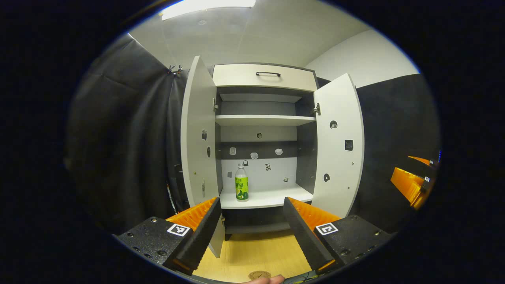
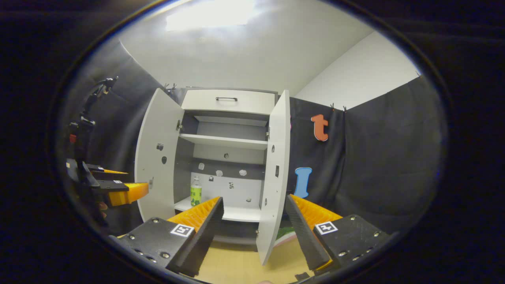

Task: Grasp the bottle in the cabinet with the left hand and place it on the coaster, then close the right door with the right hand and the left door with the left hand.

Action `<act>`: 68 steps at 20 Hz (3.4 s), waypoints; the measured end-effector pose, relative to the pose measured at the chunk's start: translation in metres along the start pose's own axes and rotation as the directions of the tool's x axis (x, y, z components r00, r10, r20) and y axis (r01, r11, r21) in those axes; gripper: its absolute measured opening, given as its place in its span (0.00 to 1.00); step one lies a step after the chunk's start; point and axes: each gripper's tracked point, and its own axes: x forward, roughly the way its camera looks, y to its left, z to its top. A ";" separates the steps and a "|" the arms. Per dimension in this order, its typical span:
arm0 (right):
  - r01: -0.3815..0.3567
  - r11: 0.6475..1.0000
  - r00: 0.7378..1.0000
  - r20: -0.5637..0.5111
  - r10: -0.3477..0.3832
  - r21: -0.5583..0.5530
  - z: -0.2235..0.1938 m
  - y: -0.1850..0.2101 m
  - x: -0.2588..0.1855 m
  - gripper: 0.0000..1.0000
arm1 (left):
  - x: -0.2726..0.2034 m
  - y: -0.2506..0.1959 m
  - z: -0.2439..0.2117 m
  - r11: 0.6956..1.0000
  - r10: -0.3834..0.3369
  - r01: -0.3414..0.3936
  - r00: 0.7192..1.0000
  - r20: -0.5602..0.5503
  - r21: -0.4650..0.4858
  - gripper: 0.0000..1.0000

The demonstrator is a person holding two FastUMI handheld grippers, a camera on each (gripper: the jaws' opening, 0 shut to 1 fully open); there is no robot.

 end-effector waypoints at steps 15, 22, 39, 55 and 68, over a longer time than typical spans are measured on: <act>-0.029 0.999 0.999 0.041 0.028 0.015 -0.022 0.026 0.094 0.96 | 0.207 0.026 -0.032 1.000 0.023 -0.023 0.999 0.033 0.017 0.99; -0.006 1.000 1.000 0.021 0.006 -0.008 -0.048 0.041 0.141 0.93 | 0.338 0.048 -0.078 0.997 0.074 -0.074 0.997 -0.009 -0.025 1.00; 0.151 0.987 0.986 -0.066 -0.154 -0.057 -0.080 -0.012 0.114 0.96 | 0.450 0.074 -0.139 0.985 0.145 -0.157 0.979 -0.143 -0.073 0.80; 0.151 0.988 0.988 -0.048 -0.149 0.033 -0.058 -0.047 -0.021 0.96 | 0.260 0.022 -0.051 0.997 0.039 -0.042 0.998 -0.056 -0.065 0.79; 0.009 0.996 0.999 -0.042 -0.005 0.087 -0.049 -0.024 -0.062 0.96 | 0.126 0.047 -0.079 0.989 0.099 -0.106 0.992 -0.072 -0.105 0.79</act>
